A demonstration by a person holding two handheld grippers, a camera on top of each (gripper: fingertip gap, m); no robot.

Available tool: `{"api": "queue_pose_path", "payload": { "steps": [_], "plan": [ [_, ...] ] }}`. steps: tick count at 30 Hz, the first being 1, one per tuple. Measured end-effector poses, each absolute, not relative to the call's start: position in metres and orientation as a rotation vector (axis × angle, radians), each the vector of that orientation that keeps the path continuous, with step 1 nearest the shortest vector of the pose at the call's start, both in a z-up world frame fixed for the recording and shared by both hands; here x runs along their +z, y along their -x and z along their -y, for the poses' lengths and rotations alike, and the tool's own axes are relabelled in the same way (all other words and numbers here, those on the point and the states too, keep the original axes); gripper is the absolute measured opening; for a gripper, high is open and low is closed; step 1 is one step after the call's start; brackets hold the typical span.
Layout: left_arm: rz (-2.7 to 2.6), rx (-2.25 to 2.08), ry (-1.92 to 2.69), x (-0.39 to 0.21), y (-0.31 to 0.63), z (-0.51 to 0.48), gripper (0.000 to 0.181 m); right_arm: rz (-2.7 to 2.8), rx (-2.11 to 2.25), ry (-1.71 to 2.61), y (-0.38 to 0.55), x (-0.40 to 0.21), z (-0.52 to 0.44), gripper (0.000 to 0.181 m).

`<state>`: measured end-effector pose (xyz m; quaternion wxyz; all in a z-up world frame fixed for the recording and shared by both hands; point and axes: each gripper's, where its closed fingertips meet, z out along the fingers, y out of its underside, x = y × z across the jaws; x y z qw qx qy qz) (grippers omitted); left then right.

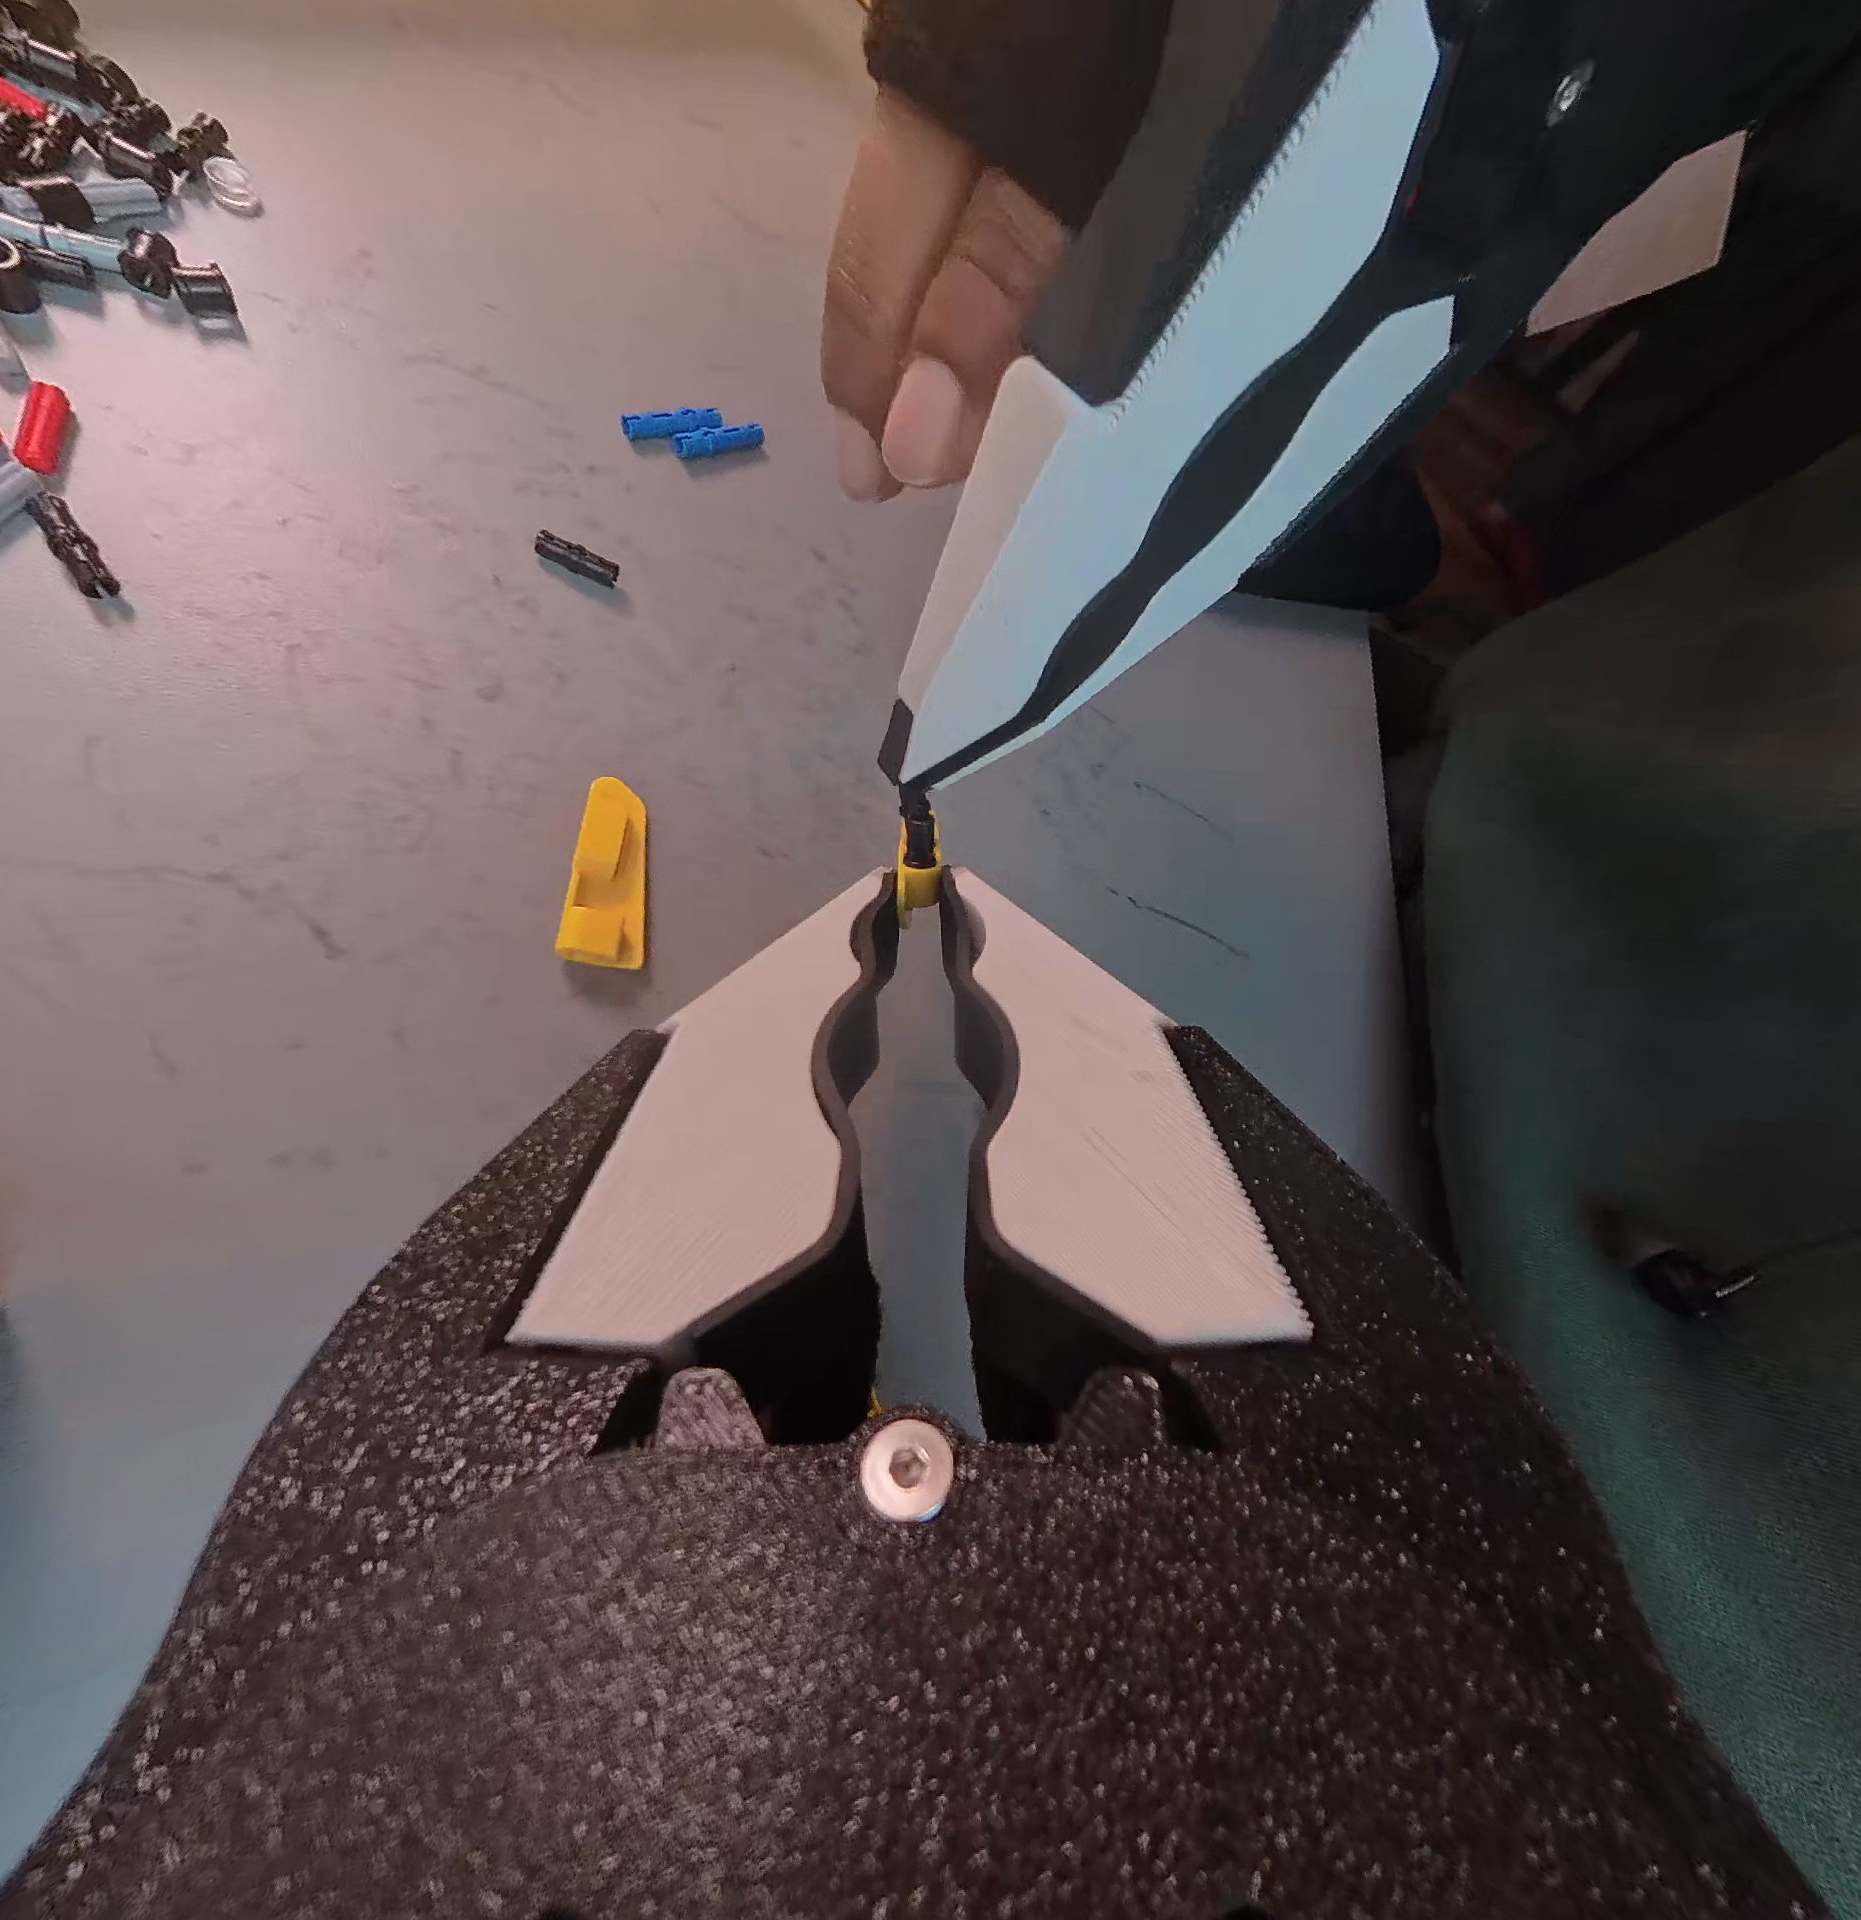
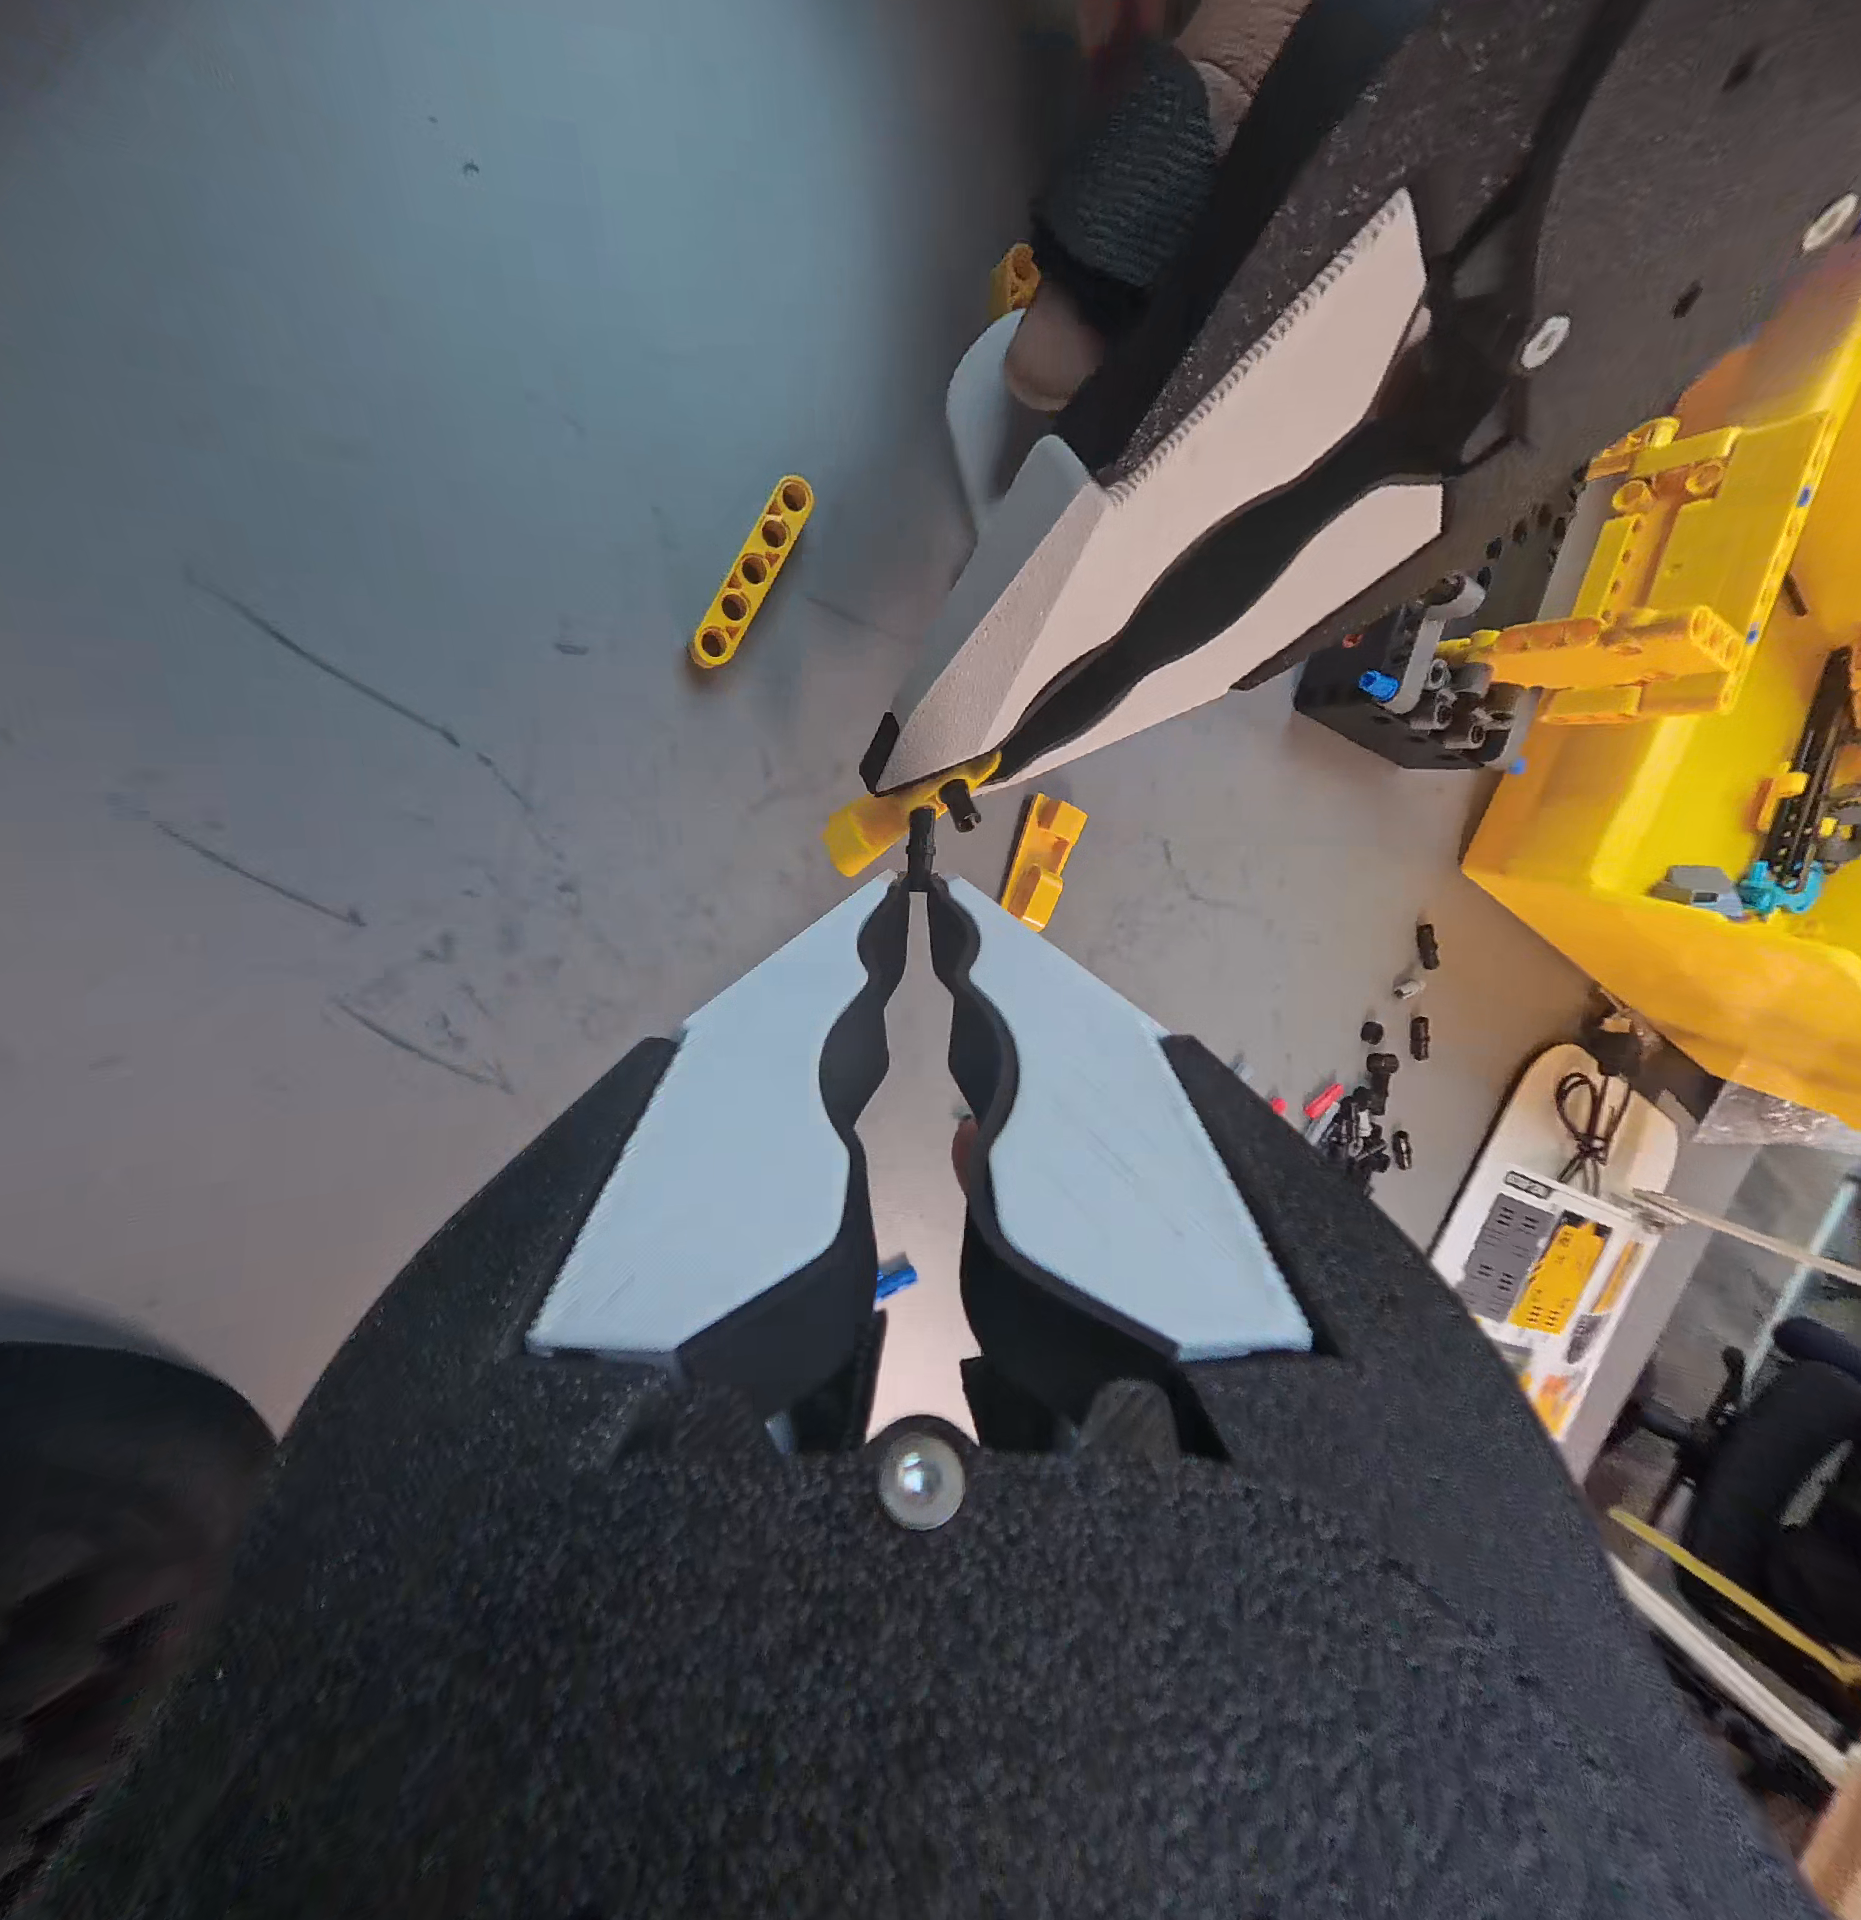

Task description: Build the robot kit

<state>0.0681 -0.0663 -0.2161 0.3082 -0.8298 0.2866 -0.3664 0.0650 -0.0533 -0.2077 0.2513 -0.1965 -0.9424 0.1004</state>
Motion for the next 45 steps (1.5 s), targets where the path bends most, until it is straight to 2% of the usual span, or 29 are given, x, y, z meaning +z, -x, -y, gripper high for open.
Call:
{"api": "queue_pose_path", "payload": {
  "steps": [15, 21, 37, 45],
  "plan": [
    [-0.633, -1.149, 2.243, -0.216, -0.073, 0.071, 0.005, 2.514, -0.169, -0.007, -0.066, -0.207, 0.055, 0.002],
    [-0.605, -1.233, 2.22, -0.21, -0.077, 0.073, 0.005, 2.5, -0.161, -0.087, -0.066, -0.202, 0.057, 0.001],
    [-0.458, -1.288, 2.228, -0.209, -0.071, 0.064, 0.005, 2.445, -0.168, -0.102, -0.06, -0.194, 0.059, 0.001],
    [-0.549, -1.236, 2.133, -0.196, -0.072, 0.064, 0.006, 2.439, 0.125, 0.252, -0.064, -0.179, 0.053, 0.002]
  ]
}}
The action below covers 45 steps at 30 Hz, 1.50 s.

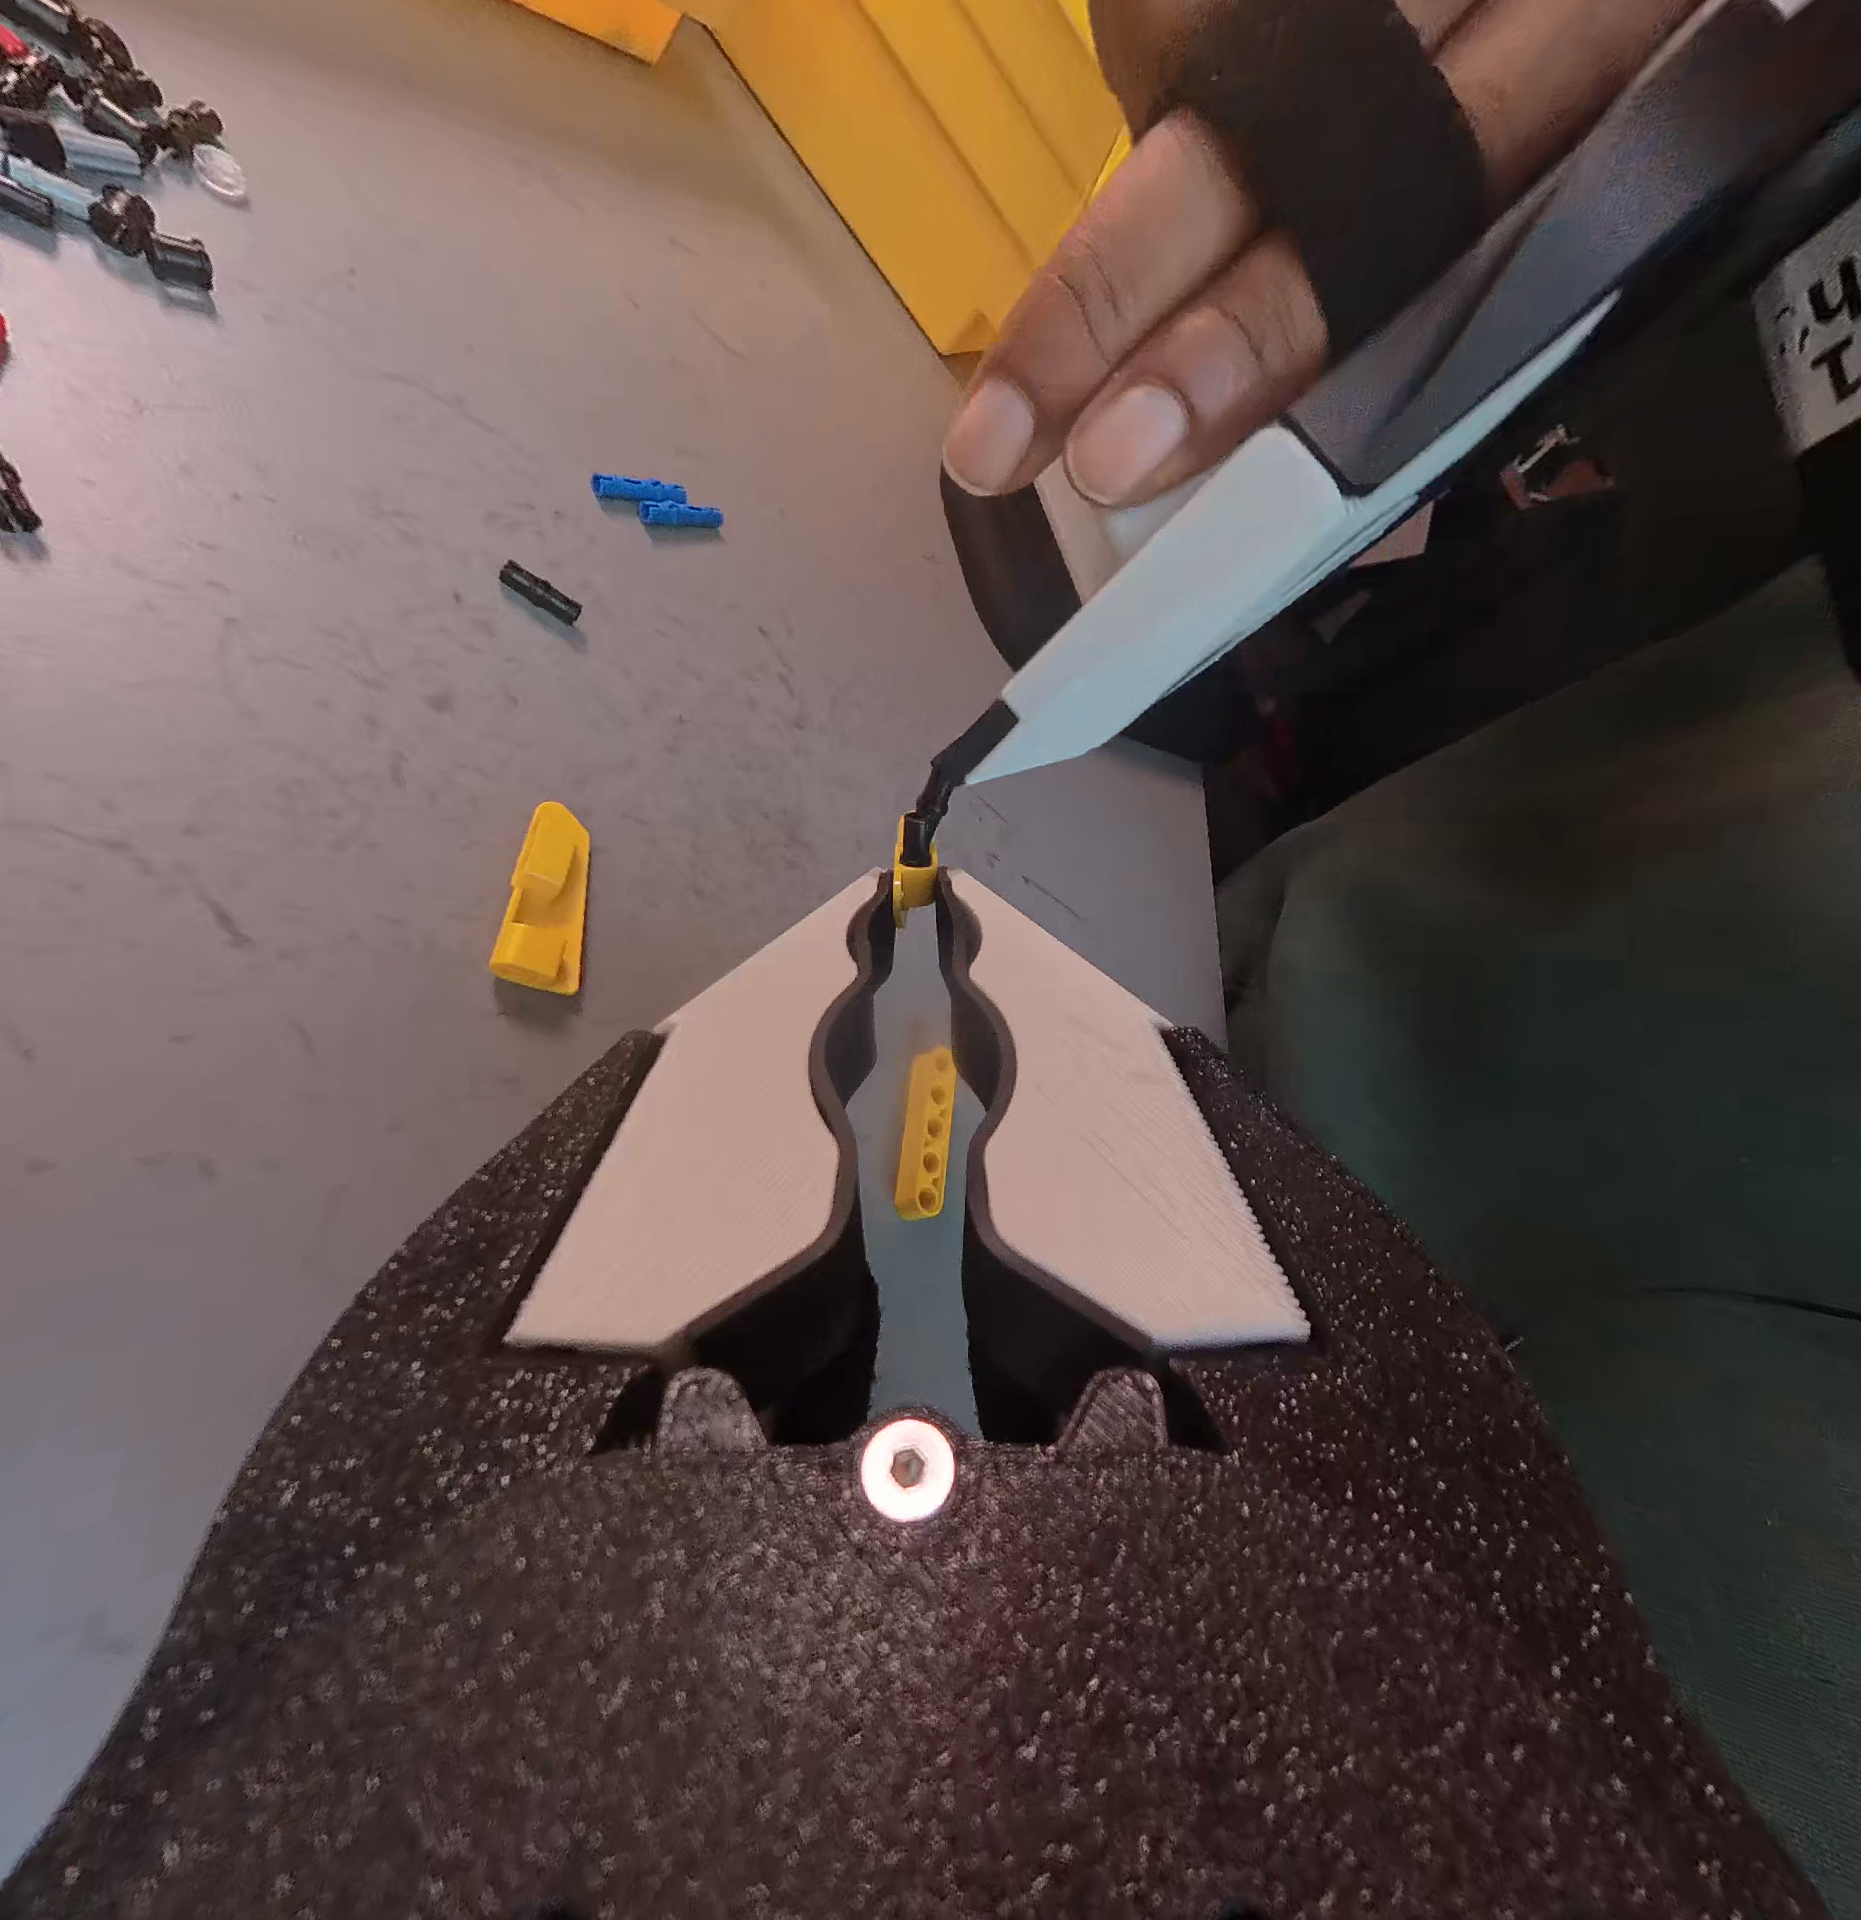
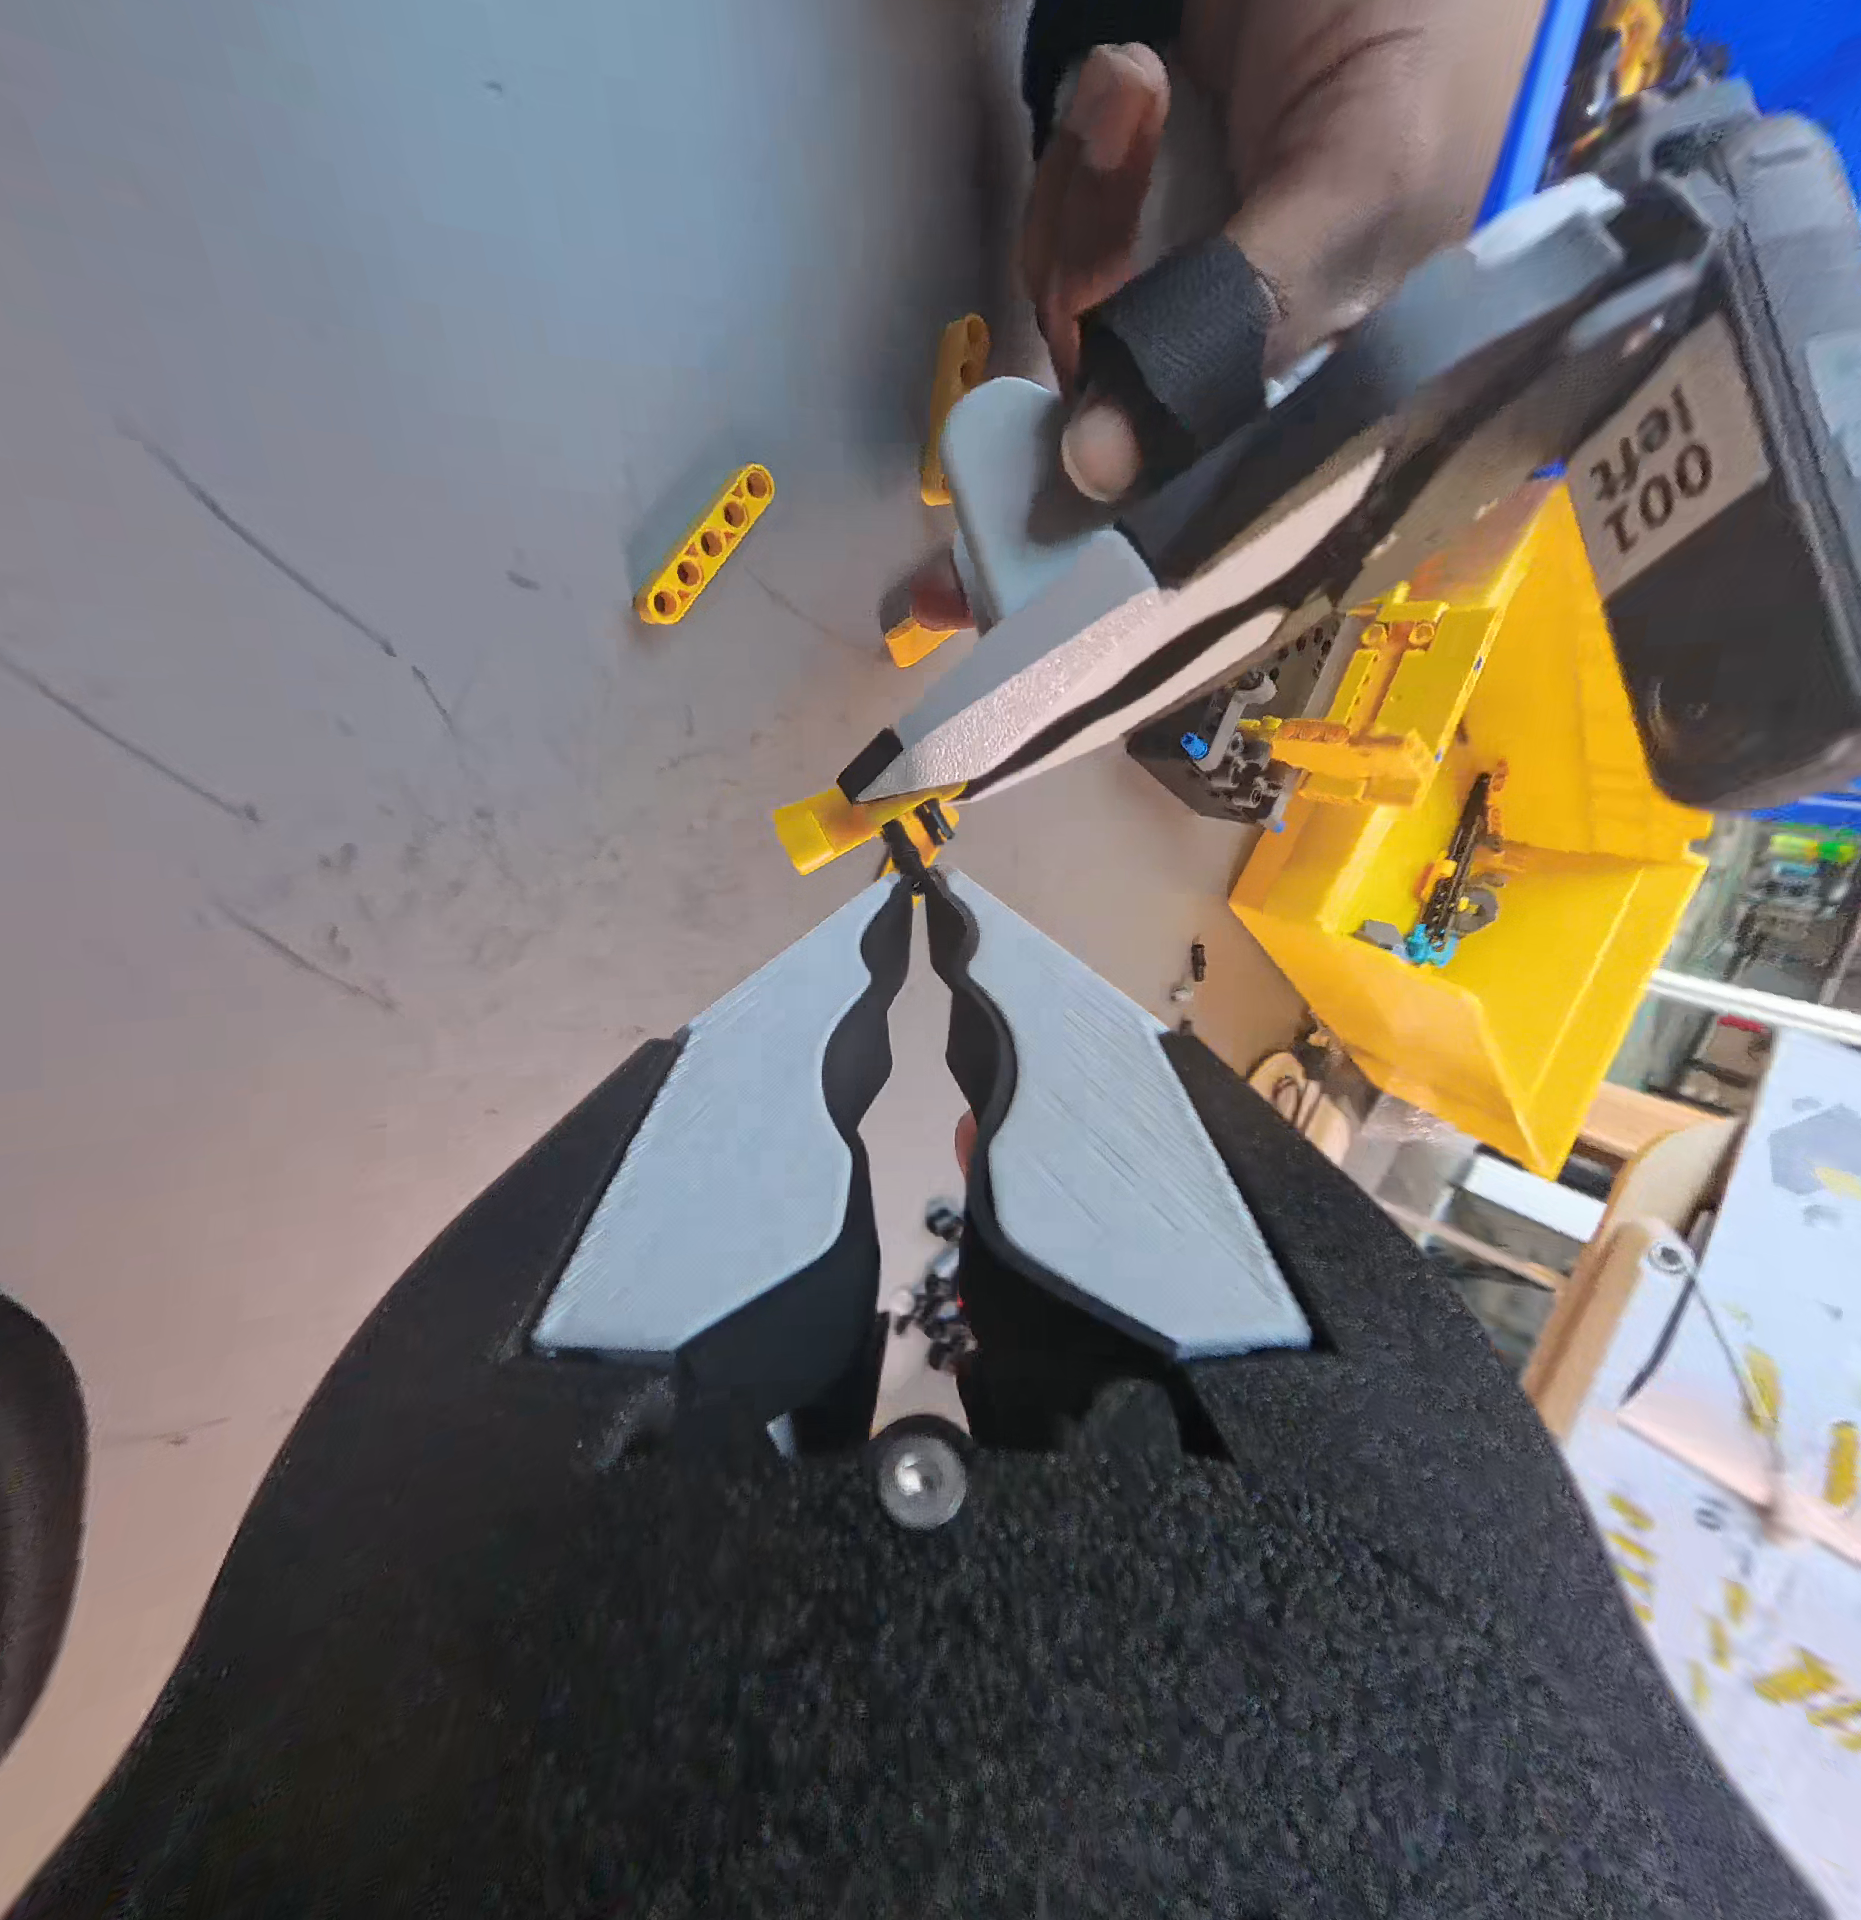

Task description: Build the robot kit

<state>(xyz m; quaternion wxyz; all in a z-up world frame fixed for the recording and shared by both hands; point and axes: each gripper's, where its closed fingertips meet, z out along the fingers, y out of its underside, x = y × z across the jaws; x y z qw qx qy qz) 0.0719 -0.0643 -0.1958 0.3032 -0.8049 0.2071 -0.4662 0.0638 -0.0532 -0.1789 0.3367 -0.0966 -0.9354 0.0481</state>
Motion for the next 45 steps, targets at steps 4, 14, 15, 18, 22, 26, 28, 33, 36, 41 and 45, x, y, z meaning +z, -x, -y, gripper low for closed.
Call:
{"api": "queue_pose_path", "payload": {
  "steps": [4, 14, 15, 18, 22, 26, 28, 33, 36, 41, 45],
  "plan": [
    [-0.592, -1.207, 2.106, -0.194, -0.074, 0.065, 0.006, 2.381, 0.393, 0.524, -0.067, -0.175, 0.054, 0.002],
    [-0.627, -1.21, 2.114, -0.198, -0.078, 0.068, 0.006, 2.351, 0.348, 0.498, -0.072, -0.185, 0.053, 0.003],
    [-0.625, -1.213, 2.117, -0.199, -0.078, 0.069, 0.006, 2.355, 0.344, 0.487, -0.072, -0.186, 0.054, 0.003],
    [-0.626, -1.214, 2.126, -0.2, -0.079, 0.069, 0.006, 2.367, 0.333, 0.444, -0.072, -0.187, 0.056, 0.003],
    [-0.647, -1.208, 2.137, -0.203, -0.08, 0.071, 0.006, 2.401, 0.302, 0.374, -0.072, -0.189, 0.059, 0.002],
    [-0.674, -1.18, 2.148, -0.206, -0.081, 0.072, 0.006, 2.437, 0.287, 0.292, -0.073, -0.19, 0.062, 0.002],
    [-0.707, -1.167, 2.148, -0.206, -0.083, 0.075, 0.006, 2.461, 0.275, 0.261, -0.073, -0.192, 0.063, 0.002],
    [-0.71, -1.164, 2.114, -0.201, -0.082, 0.074, 0.005, 2.467, 0.322, 0.28, -0.073, -0.186, 0.063, 0.002],
    [-0.713, -1.156, 2.097, -0.199, -0.082, 0.073, 0.005, 2.463, 0.345, 0.302, -0.074, -0.184, 0.062, 0.002],
    [-0.728, -1.114, 2.074, -0.197, -0.083, 0.071, 0.005, 2.45, 0.369, 0.33, -0.074, -0.182, 0.061, 0.002],
    [-0.734, -1.083, 2.051, -0.195, -0.083, 0.069, 0.005, 2.447, 0.375, 0.352, -0.076, -0.18, 0.059, 0.002]
  ]
}}
